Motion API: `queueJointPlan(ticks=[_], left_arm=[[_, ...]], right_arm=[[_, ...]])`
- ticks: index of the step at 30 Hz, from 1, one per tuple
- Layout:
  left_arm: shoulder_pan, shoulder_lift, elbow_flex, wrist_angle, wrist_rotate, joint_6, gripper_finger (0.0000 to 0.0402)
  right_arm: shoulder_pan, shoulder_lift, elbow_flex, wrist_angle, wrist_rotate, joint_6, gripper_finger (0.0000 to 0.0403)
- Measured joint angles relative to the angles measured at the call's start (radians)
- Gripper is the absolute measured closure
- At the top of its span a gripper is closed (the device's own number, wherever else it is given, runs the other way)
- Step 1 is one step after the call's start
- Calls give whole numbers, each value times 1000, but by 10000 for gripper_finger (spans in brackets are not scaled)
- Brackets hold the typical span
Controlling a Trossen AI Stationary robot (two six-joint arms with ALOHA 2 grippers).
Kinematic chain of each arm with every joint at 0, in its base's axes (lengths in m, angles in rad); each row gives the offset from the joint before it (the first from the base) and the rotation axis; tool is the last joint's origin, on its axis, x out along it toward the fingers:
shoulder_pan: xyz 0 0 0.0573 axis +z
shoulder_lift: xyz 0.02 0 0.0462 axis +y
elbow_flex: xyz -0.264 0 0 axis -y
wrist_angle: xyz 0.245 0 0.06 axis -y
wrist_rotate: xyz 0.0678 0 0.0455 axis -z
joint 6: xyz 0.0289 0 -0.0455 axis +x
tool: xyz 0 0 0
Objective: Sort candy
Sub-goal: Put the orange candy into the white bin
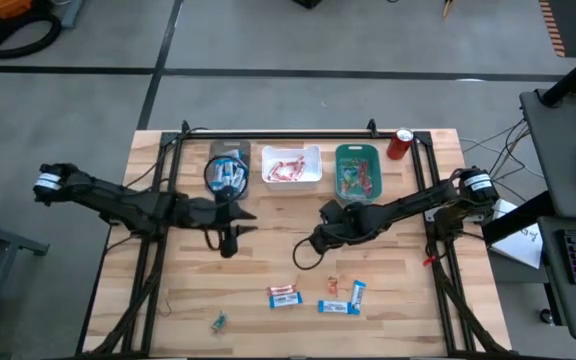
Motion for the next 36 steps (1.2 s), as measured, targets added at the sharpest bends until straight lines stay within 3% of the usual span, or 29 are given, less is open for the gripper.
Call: queueJointPlan(ticks=[8,22,27,34,36], left_arm=[[-70,-2,-38,174,-1,-4,284],[-71,-2,-59,178,-4,-1,284],[-71,-1,-65,176,-4,3,284],[-71,-1,-66,176,-4,50,284],[-71,-1,-66,177,-4,67,284]], right_arm=[[-8,92,-6,37,-2,45,216],[-37,194,-4,126,-32,71,220],[-31,205,-2,140,-44,71,267],[-11,201,-4,165,-47,42,373],[-2,201,3,177,-53,24,378]])
